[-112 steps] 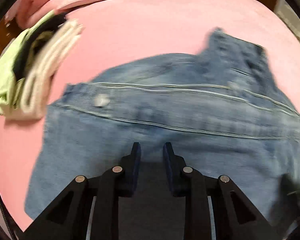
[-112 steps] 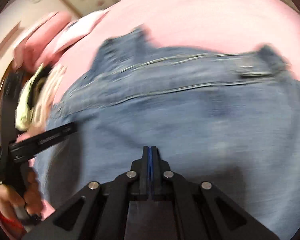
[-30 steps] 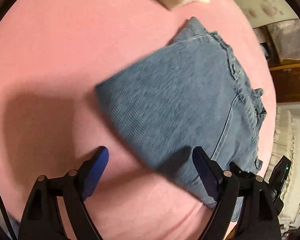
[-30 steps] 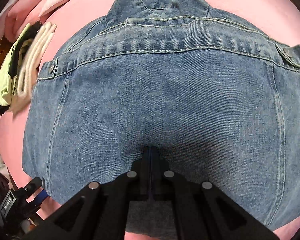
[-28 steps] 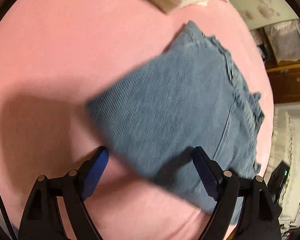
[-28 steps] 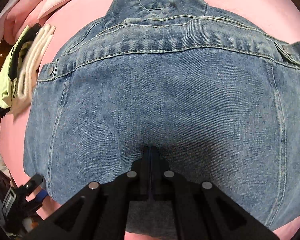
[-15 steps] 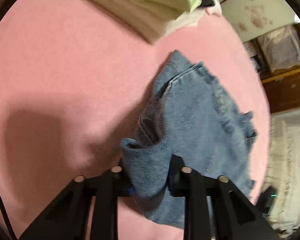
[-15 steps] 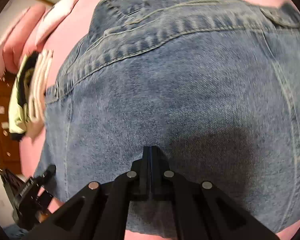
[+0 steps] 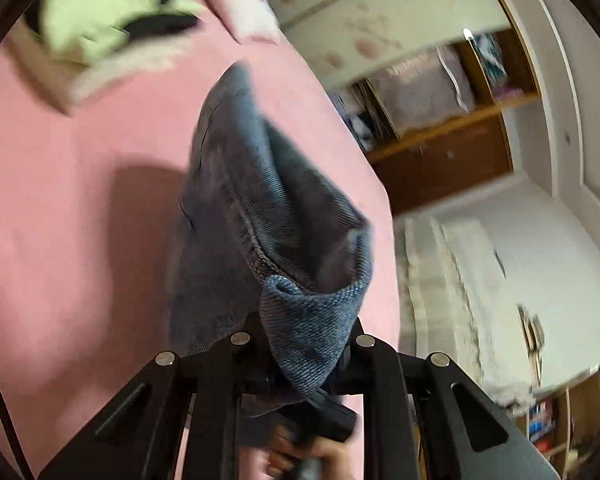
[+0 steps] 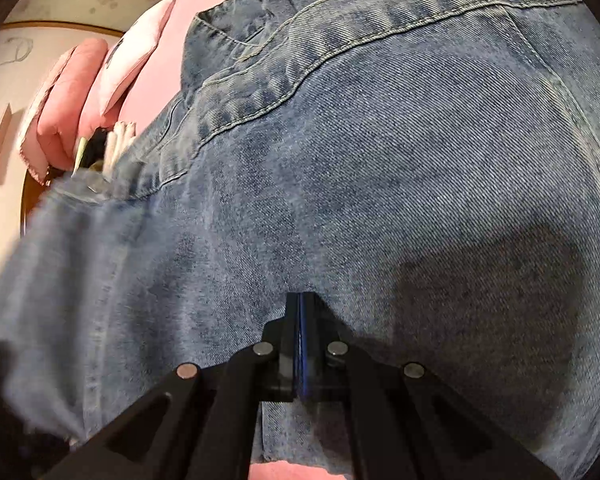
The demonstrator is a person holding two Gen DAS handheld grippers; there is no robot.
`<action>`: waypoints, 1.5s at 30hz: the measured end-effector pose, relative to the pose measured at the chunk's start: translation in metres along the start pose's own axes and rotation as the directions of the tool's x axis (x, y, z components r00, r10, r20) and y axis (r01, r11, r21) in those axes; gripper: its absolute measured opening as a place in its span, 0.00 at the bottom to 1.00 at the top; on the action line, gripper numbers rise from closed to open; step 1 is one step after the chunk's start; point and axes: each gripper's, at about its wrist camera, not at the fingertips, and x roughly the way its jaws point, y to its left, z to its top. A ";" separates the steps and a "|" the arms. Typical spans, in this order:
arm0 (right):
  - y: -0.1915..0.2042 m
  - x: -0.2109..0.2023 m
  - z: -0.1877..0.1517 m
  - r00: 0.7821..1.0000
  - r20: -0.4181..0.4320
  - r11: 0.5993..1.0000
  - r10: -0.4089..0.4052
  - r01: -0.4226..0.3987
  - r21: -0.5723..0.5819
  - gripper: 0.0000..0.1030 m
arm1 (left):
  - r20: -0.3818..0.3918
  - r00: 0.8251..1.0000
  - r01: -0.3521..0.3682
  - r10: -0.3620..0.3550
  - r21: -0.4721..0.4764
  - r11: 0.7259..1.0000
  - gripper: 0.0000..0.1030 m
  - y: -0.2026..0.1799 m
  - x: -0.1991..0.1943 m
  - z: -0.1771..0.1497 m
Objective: Fold large clothes
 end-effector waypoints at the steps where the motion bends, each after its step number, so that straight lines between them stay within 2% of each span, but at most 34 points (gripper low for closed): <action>1: -0.002 -0.001 -0.001 1.000 -0.003 1.000 0.006 -0.006 -0.012 0.00 | -0.017 1.000 -0.009 0.009 0.044 0.999 0.15 -0.017 0.009 -0.011; 5: -0.015 -0.008 -0.003 0.998 -0.030 0.997 0.053 -0.055 -0.045 0.00 | -0.099 0.995 -0.017 0.032 0.148 0.989 0.15 -0.062 0.040 -0.049; 9: -0.027 -0.018 -0.005 0.996 -0.060 0.988 0.060 -0.068 -0.138 0.00 | -0.179 0.982 -0.029 0.059 0.164 0.986 0.15 -0.080 0.070 -0.088; 13: -0.061 -0.036 -0.012 0.989 -0.105 0.985 0.105 -0.118 -0.123 0.00 | -0.201 0.978 -0.024 0.053 0.145 0.989 0.15 -0.090 0.083 -0.109; 18: -0.086 -0.075 -0.014 0.989 -0.121 0.986 0.085 -0.100 -0.130 0.00 | -0.196 0.979 -0.012 0.059 0.230 0.973 0.15 -0.110 0.079 -0.123; 20: -0.100 -0.104 -0.009 0.995 -0.078 0.989 0.060 -0.070 -0.131 0.00 | -0.197 0.977 -0.029 0.081 0.254 0.967 0.15 -0.116 0.084 -0.123; 22: -0.119 -0.140 -0.001 1.000 0.007 0.992 0.028 -0.027 -0.125 0.00 | -0.210 0.971 -0.064 0.117 0.245 0.967 0.15 -0.114 0.094 -0.122; 25: -0.149 -0.198 0.012 0.993 0.121 0.996 0.014 -0.003 -0.094 0.00 | -0.226 0.961 -0.097 0.162 0.272 0.957 0.16 -0.113 0.108 -0.135; 28: -0.174 -0.240 0.027 0.988 0.151 0.997 -0.005 0.016 -0.077 0.04 | -0.241 0.940 -0.140 0.241 0.371 0.918 0.16 -0.116 0.136 -0.159; 31: -0.195 -0.261 0.040 0.992 0.119 0.999 0.045 -0.041 -0.032 0.05 | -0.235 0.919 -0.177 0.316 0.472 0.864 0.17 -0.122 0.163 -0.189; 33: -0.207 -0.266 0.044 0.992 0.101 0.997 0.071 -0.074 0.018 0.05 | -0.231 0.891 -0.217 0.391 0.541 0.812 0.18 -0.122 0.183 -0.214; 35: -0.210 -0.265 0.041 0.992 0.066 0.993 0.106 -0.110 0.047 0.05 | -0.210 0.872 -0.242 0.441 0.598 0.764 0.19 -0.123 0.198 -0.230; 37: -0.200 -0.251 0.041 0.993 0.025 0.992 0.112 -0.114 0.054 0.13 | -0.186 0.865 -0.259 0.466 0.630 0.732 0.20 -0.123 0.200 -0.238; 38: -0.198 -0.246 0.038 0.996 0.006 0.995 0.091 -0.091 0.045 0.24 | -0.182 0.865 -0.259 0.467 0.636 0.727 0.22 -0.128 0.202 -0.238; 39: -0.192 -0.236 0.032 0.998 -0.006 0.997 0.068 -0.067 0.038 0.32 | -0.185 0.868 -0.255 0.460 0.629 0.734 0.23 -0.131 0.201 -0.237; 40: -0.183 -0.225 0.031 0.999 -0.027 0.999 0.037 -0.037 0.032 0.33 | -0.187 0.877 -0.249 0.444 0.613 0.750 0.23 -0.134 0.197 -0.234; 43: -0.182 -0.206 0.028 0.996 -0.083 0.999 0.018 -0.014 0.044 0.34 | -0.195 0.903 -0.223 0.384 0.551 0.804 0.23 -0.136 0.182 -0.222; 45: -0.179 -0.196 0.026 0.994 -0.111 0.998 0.024 -0.018 0.057 0.35 | -0.199 0.911 -0.213 0.361 0.520 0.827 0.23 -0.133 0.172 -0.218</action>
